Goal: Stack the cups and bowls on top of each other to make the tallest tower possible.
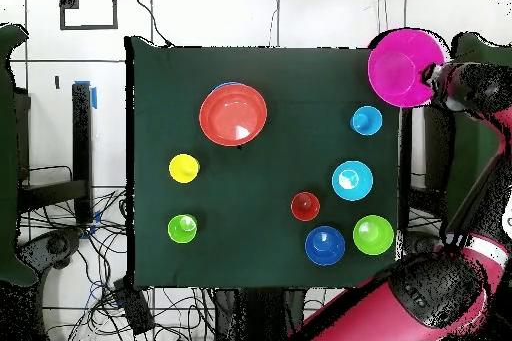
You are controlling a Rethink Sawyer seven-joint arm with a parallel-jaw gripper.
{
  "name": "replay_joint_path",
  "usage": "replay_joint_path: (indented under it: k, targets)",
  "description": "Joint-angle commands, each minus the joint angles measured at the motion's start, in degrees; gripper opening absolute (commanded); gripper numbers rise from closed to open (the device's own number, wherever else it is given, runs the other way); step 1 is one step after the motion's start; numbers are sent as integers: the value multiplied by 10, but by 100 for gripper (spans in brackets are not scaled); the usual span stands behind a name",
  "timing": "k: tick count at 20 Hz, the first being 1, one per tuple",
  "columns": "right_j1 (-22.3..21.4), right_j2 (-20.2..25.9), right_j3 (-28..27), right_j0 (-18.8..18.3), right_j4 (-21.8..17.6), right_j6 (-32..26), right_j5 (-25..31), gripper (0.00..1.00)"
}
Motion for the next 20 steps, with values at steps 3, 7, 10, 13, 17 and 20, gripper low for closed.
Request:
replay_joint_path:
  k: [3, 7, 10, 13, 17, 20]
  targets:
    - [59, 6, -6, 82, 2, 95, -5, 100]
    - [68, 13, -25, 93, 6, 106, 3, 100]
    - [62, 0, -23, 98, 12, 112, 8, 100]
    - [55, -11, -20, 100, 20, 114, 18, 100]
    - [44, -35, -1, 107, 27, 135, 9, 100]
    - [31, -62, 26, 119, 31, 171, -14, 100]
